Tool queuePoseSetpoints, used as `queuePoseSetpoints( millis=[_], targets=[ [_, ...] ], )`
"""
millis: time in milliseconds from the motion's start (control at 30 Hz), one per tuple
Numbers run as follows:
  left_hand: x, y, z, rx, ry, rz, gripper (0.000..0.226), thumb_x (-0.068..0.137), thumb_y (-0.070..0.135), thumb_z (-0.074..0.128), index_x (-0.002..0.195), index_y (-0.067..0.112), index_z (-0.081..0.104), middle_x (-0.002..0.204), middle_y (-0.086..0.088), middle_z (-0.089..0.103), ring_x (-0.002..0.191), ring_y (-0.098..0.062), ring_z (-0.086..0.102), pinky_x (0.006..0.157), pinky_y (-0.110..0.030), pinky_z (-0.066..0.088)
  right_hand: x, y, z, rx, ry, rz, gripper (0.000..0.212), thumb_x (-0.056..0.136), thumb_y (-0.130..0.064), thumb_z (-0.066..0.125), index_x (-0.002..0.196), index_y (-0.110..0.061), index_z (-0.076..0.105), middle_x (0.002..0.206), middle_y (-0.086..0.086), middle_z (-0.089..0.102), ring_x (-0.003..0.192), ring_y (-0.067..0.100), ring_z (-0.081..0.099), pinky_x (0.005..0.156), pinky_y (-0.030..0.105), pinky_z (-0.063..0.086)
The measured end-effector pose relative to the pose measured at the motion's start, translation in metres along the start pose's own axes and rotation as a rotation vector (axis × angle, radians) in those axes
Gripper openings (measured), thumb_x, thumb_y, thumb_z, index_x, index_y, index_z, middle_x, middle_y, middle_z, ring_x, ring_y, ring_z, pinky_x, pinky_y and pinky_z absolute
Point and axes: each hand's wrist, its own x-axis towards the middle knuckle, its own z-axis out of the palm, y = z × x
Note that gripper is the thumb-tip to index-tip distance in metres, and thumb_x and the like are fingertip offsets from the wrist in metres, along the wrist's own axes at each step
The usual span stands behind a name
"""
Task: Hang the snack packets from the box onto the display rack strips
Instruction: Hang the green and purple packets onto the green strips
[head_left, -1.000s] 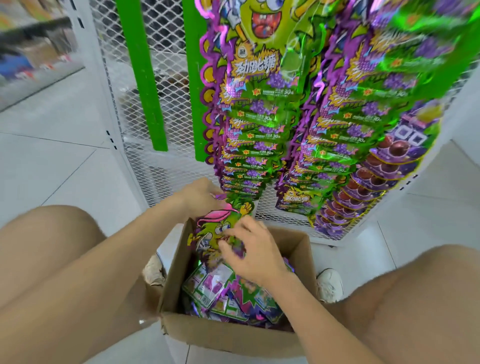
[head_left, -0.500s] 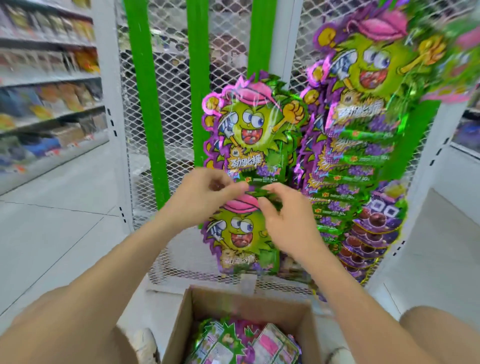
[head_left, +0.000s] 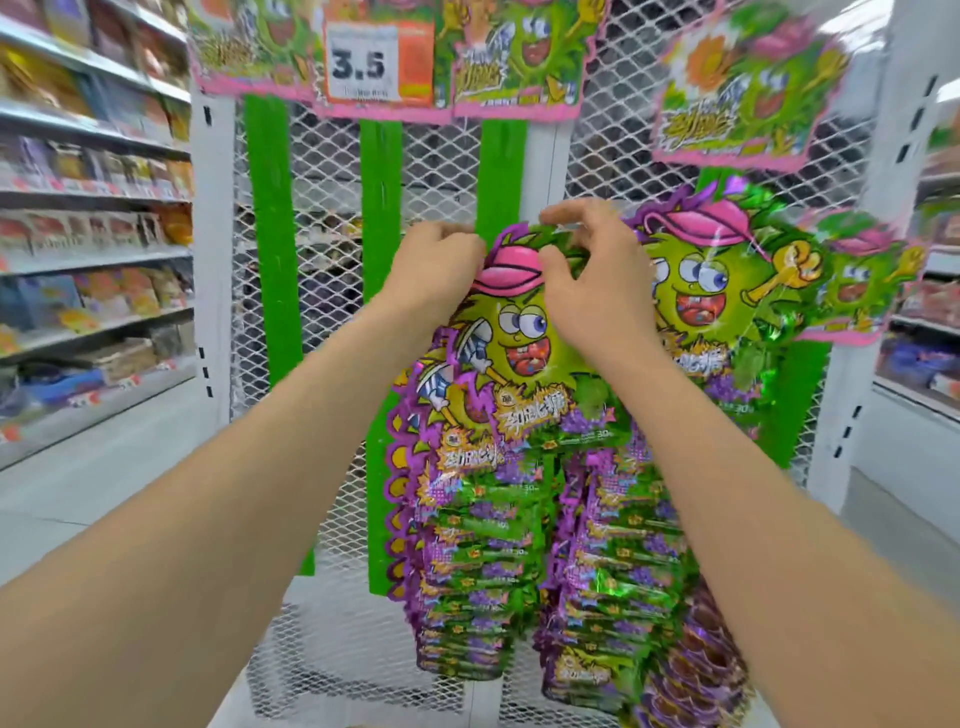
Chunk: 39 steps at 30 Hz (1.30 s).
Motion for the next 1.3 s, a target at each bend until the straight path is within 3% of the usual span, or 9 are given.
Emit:
queuePoseSetpoints(
  millis=[333,633,700,800,933,1000,1133,1233,1300],
  targets=[
    [0.028,0.005,-0.010,-0.230,-0.172,-0.270,0.032,0.082,0.051,0.074,0.079,0.019,0.076,0.088,-0.005,0.078,0.085,-0.028,0.072,0.102,-0.055,0.057,0.031,-0.013,0.009,-0.067,-0.083,-0.007,0.030,0.094,-0.016,0.056,0.119,-0.031,0.062,0.095,-0.013,0.059,0.105,0.017,0.057,0.092,0.039,0.024],
    [0.018,0.018,-0.018,-0.172,-0.337,-0.345,0.051,0.108,0.049,0.049,0.072,0.015,0.063,0.072,-0.006,0.069,0.054,-0.019,0.068,0.052,-0.024,0.058,0.032,-0.022,0.007,-0.154,-0.101,0.077,0.031,0.084,-0.017,0.053,0.114,-0.026,0.057,0.082,-0.012,0.050,0.101,0.022,0.058,0.098,0.043,0.031],
    [0.019,0.015,-0.016,-0.132,-0.321,-0.332,0.046,0.107,0.053,0.049,0.094,0.014,0.066,0.089,-0.003,0.070,0.070,-0.014,0.071,0.063,-0.024,0.058,0.028,-0.020,0.008,-0.177,-0.123,0.123,0.028,0.085,-0.019,0.053,0.112,-0.027,0.060,0.088,-0.012,0.056,0.102,0.021,0.057,0.100,0.044,0.031],
    [0.018,0.005,-0.015,-0.077,-0.250,-0.265,0.068,0.092,0.066,0.063,0.136,0.014,0.062,0.133,-0.001,0.067,0.118,-0.022,0.067,0.106,-0.043,0.052,0.020,-0.014,0.010,-0.177,-0.125,0.147,0.024,0.088,-0.020,0.053,0.109,-0.028,0.062,0.083,-0.013,0.055,0.097,0.020,0.056,0.098,0.043,0.031],
    [0.011,-0.017,-0.014,0.235,-0.060,0.166,0.029,0.102,0.035,0.061,0.109,0.010,0.075,0.095,0.002,0.074,0.087,-0.014,0.066,0.082,-0.030,0.051,0.005,0.004,0.012,-0.089,-0.131,0.104,0.020,0.092,-0.024,0.060,0.111,-0.027,0.062,0.092,-0.009,0.065,0.096,0.025,0.062,0.097,0.047,0.046],
    [0.000,-0.028,-0.015,0.478,0.045,0.383,0.020,0.101,0.023,0.063,0.118,0.015,0.071,0.103,0.000,0.072,0.096,-0.019,0.066,0.088,-0.035,0.050,-0.007,0.012,0.013,-0.082,-0.122,0.050,0.026,0.089,-0.021,0.065,0.114,-0.023,0.063,0.099,-0.003,0.069,0.096,0.026,0.064,0.093,0.048,0.050],
    [-0.037,-0.064,-0.013,0.867,0.236,0.600,0.058,0.095,0.021,0.069,0.149,0.020,0.050,0.147,-0.009,0.052,0.137,-0.034,0.045,0.112,-0.051,0.037,-0.056,0.016,0.013,-0.241,0.049,-0.167,0.036,0.081,-0.007,0.065,0.117,-0.015,0.066,0.112,0.004,0.065,0.109,0.027,0.058,0.095,0.041,0.047],
    [-0.082,-0.102,-0.011,0.898,0.263,0.706,0.037,0.092,0.020,0.067,0.129,0.019,0.065,0.142,-0.007,0.056,0.139,-0.035,0.044,0.112,-0.052,0.033,-0.130,0.020,0.011,-0.052,-0.035,-0.232,0.021,0.082,-0.003,0.060,0.098,-0.012,0.070,0.095,0.001,0.067,0.093,0.023,0.061,0.085,0.033,0.049],
    [-0.117,-0.139,-0.008,0.806,0.081,0.710,0.021,0.091,0.019,0.067,0.112,0.018,0.069,0.122,-0.005,0.064,0.121,-0.034,0.056,0.099,-0.050,0.043,-0.193,0.031,0.013,0.014,-0.244,-0.136,0.017,0.082,-0.011,0.056,0.088,-0.017,0.071,0.083,-0.004,0.069,0.080,0.018,0.062,0.076,0.032,0.051]
  ],
)
